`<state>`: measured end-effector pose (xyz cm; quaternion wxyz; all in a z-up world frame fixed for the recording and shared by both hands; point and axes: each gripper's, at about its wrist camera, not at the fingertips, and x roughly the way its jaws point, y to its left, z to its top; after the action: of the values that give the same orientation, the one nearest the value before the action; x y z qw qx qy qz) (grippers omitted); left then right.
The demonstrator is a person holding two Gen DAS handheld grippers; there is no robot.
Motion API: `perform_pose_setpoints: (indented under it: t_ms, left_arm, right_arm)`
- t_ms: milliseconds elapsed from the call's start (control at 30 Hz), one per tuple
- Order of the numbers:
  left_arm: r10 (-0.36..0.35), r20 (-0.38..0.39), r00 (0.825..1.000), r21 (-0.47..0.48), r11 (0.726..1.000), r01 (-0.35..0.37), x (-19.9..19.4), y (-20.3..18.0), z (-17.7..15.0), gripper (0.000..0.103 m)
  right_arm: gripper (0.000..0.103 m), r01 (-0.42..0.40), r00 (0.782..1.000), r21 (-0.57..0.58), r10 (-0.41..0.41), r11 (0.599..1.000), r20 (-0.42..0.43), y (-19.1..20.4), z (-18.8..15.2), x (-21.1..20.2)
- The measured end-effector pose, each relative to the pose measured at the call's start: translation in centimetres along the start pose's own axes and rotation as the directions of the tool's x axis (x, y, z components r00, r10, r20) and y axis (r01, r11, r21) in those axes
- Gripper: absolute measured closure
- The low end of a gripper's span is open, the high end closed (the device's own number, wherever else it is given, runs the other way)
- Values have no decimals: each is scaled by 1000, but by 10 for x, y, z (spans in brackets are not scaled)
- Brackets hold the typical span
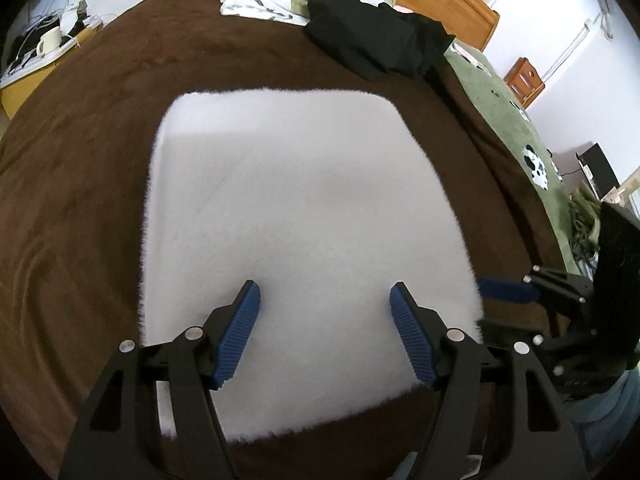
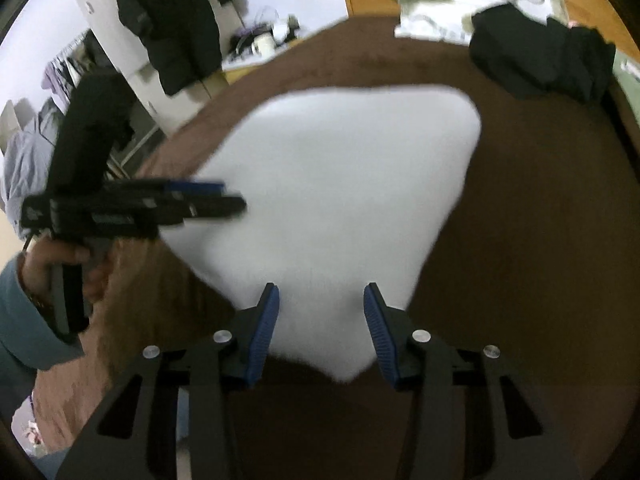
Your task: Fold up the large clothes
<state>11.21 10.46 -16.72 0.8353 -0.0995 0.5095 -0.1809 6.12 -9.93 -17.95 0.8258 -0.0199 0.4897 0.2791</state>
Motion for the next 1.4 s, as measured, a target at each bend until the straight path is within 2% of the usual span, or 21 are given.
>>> perform_pose_setpoints:
  t_ms: [133,267,367,567,633,700,733,867,1000,1067,1133,1233,1333,1400]
  left_arm:
    - [39,-18,999,51,998,-38,8,-5,-4,34]
    - [15,-7,1000,34,999,-15,12,5,-9,33]
    - [-29,10,1000,-17,999,29,13,14,-12,33]
    - [-30,35,999,-33,999,31,10,11,-15,33]
    - [-55,34,998,-69,996,57,6,13,-12,31]
    - [-73,20,997,-89,993,74,0,12,-5,19]
    - [-75,15,997,-94,993,76,-2,11,-2,17]
    - [-41,44,998,-65,997,43,-21,8,11,9]
    - [-3,52,999,-92,996,8,-29,29,24,7]
    - [-13,54,998,-136,990,21,-29,46,31,7]
    - [-47,40,998,-195,979,54,-23,68,36,7]
    - [-107,21,994,-287,952,109,-8,97,39,7]
    - [-155,13,988,-355,923,150,10,116,38,7]
    - [-184,10,983,-374,911,174,19,123,37,7]
  right_arm:
    - [57,20,999,28,-19,999,-42,-2,-16,7]
    - [54,24,998,55,-20,998,-67,-9,-15,13]
    - [53,18,997,61,-14,998,-70,-10,-14,12]
    - [53,23,998,63,-20,998,-52,-8,-15,4]
    - [53,16,999,73,-13,997,-41,-10,-14,-2]
    - [52,10,1000,86,-8,996,-28,-11,-14,-10]
    - [51,5,1000,102,-3,995,-17,-14,-13,-15]
    - [40,-20,999,186,13,982,36,-29,-7,-32]
    - [19,-113,992,303,92,946,82,-52,1,-38]
    - [17,-91,995,316,71,945,74,-58,5,-35]
    - [14,-111,993,334,92,936,74,-62,10,-26]
    - [11,-213,977,415,189,885,99,-79,13,-11]
    - [6,-271,962,463,246,844,114,-96,15,5]
    - [6,-339,940,510,308,791,147,-113,17,19]
